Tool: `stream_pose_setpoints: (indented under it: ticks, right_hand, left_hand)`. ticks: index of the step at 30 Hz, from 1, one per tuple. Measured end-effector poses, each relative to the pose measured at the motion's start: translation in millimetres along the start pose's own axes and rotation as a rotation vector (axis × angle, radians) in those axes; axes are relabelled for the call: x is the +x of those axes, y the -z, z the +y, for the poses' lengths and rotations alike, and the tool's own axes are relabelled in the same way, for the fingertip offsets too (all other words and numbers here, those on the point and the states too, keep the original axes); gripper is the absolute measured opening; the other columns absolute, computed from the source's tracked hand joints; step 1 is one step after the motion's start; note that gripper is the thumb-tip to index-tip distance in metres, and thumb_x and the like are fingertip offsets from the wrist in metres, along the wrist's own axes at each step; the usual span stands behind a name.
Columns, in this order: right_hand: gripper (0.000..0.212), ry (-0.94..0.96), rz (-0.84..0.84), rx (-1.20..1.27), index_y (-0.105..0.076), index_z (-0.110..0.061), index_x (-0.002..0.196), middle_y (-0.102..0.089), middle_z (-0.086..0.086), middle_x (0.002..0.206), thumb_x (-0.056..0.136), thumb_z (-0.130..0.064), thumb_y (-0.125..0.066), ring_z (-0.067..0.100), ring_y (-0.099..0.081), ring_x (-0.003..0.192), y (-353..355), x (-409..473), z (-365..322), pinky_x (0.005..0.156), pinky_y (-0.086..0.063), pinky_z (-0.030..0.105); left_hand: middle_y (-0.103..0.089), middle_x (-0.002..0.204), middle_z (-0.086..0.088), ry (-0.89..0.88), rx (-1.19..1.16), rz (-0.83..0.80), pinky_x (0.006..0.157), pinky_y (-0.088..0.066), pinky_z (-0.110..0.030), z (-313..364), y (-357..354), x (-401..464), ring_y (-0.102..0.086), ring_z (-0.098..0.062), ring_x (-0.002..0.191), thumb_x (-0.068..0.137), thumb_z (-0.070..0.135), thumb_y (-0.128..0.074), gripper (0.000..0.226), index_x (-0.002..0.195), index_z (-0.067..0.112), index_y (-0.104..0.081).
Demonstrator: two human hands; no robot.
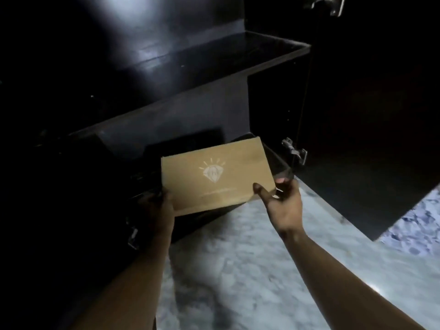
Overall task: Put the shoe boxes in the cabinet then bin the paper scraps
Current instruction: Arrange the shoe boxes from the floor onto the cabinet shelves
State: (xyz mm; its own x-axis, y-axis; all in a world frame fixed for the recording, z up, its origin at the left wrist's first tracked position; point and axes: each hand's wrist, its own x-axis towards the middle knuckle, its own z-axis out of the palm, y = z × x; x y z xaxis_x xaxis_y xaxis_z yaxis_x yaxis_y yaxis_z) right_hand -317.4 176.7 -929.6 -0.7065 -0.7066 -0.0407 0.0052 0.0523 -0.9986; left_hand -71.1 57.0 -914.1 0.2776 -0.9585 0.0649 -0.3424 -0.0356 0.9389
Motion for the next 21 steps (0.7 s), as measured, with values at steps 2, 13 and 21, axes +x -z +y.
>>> stream_pose_setpoints:
  ticks: [2,13,21]
  right_hand:
    - [0.046,0.072,-0.060,0.046,-0.049,-0.028,0.098,-0.065,-0.015,0.085,0.077,-0.028,-0.090,0.006,-0.066,0.083,-43,24,-8,0.086,-0.050,0.030]
    - [0.050,0.329,-0.382,-0.305,-0.039,-0.049,0.151,-0.059,0.013,0.135,0.102,-0.051,-0.048,0.027,-0.065,0.109,-183,87,12,0.096,-0.054,0.040]
    - [0.050,0.255,-0.429,-0.374,-0.040,-0.045,0.150,-0.057,0.013,0.139,0.101,-0.054,-0.044,0.032,-0.060,0.120,-244,123,2,0.103,-0.051,0.047]
  left_hand:
    - [-0.058,0.076,-0.021,0.000,-0.042,0.092,0.069,-0.044,-0.041,6,12,28,-0.057,-0.030,0.072,0.088,0.027,-0.063,0.026,0.077,0.003,-0.057]
    - [-0.062,0.133,-0.017,-0.005,0.122,0.214,0.100,-0.050,-0.048,-33,28,93,-0.059,-0.034,0.122,0.092,0.021,-0.069,0.055,0.143,0.015,-0.049]
    - [-0.051,0.145,-0.023,0.093,0.377,0.267,0.099,-0.041,-0.042,-21,11,131,-0.051,-0.038,0.132,0.107,0.030,-0.043,0.049,0.146,0.000,-0.043]
